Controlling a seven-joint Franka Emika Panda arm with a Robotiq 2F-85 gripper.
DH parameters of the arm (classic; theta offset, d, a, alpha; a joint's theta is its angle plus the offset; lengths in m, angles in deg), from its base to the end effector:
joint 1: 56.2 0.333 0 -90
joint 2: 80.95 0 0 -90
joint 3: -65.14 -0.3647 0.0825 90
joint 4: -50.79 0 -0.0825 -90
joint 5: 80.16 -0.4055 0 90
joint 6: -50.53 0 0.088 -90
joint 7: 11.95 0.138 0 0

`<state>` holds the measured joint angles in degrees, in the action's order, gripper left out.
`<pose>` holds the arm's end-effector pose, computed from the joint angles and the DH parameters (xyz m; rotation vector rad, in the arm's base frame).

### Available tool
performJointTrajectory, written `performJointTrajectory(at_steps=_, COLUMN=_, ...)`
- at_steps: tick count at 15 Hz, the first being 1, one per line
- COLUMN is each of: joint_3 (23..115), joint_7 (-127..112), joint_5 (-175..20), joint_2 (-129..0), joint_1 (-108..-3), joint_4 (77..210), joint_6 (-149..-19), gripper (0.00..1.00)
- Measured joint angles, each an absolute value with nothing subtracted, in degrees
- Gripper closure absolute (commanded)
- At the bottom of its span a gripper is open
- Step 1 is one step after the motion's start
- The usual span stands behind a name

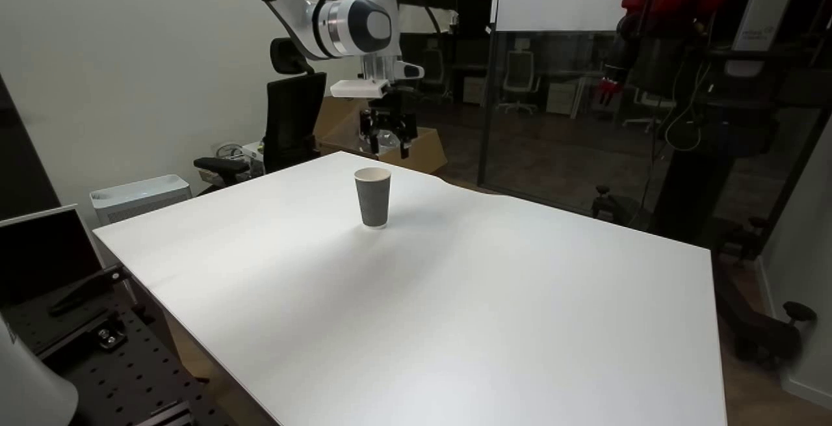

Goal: Move the brown coffee cup to the center of the table

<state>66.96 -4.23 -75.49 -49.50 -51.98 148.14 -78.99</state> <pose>0.7177 0.0284 0.2748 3.0626 -0.0560 0.0299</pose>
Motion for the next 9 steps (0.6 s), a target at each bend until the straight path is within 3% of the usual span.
performJointTrajectory(at_steps=9, joint_3=66.32, joint_7=-4.10, joint_5=-76.64, joint_2=-49.52, joint_1=-51.96, joint_4=150.23, joint_6=-81.68, gripper=0.00)
